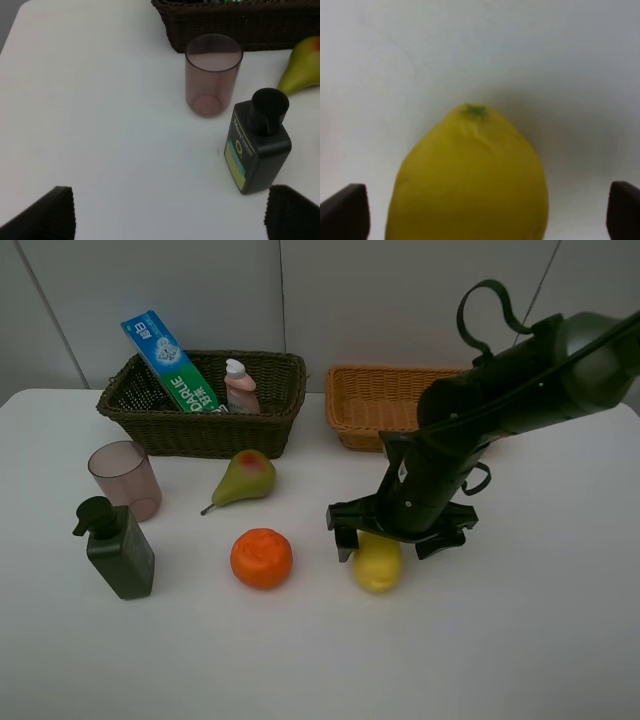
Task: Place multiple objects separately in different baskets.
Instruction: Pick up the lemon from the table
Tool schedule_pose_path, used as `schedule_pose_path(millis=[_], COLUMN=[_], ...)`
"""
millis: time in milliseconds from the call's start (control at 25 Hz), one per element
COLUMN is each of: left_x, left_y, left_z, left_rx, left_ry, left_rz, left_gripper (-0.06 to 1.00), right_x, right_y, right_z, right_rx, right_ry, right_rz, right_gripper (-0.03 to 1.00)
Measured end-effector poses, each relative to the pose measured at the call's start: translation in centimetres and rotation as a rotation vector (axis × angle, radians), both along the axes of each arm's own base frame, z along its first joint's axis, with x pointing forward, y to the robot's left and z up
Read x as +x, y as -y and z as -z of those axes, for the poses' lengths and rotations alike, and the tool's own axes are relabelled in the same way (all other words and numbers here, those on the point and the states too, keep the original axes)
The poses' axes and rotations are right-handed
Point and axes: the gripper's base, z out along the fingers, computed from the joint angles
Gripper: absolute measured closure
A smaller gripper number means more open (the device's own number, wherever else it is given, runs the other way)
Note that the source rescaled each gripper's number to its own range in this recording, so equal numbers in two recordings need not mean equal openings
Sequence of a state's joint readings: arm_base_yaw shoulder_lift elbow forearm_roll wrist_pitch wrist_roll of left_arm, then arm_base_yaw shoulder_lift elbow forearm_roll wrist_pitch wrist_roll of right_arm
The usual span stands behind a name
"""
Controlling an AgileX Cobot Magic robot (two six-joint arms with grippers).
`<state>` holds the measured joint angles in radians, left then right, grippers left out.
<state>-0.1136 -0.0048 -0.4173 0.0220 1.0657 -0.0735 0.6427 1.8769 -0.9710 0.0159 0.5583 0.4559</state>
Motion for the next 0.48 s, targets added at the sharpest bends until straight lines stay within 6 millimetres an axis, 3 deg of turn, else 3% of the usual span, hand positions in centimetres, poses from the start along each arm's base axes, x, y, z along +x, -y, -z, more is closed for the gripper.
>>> schedule_pose_path(millis=[160, 280, 360, 480], left_x=[0.00, 0.00, 0.00, 0.00], left_y=[0.00, 0.00, 0.00, 0.00], left_z=[0.00, 0.00, 0.00, 0.00], left_rx=[0.000, 0.000, 0.000, 0.000], left_ry=[0.000, 0.000, 0.000, 0.000], left_rz=[0.000, 0.000, 0.000, 0.000], left_gripper=[-0.06, -0.06, -0.06, -0.06], right_x=[0.01, 0.00, -0.01, -0.02], right_y=[0.01, 0.01, 0.02, 0.02], right_z=[0.00, 0.00, 0.00, 0.01], right_rx=[-0.001, -0.002, -0.003, -0.002], right_ry=[0.001, 0.000, -0.001, -0.002], right_rz=[-0.001, -0.002, -0.002, 0.000], right_gripper=[-0.03, 0.06, 0.20, 0.55])
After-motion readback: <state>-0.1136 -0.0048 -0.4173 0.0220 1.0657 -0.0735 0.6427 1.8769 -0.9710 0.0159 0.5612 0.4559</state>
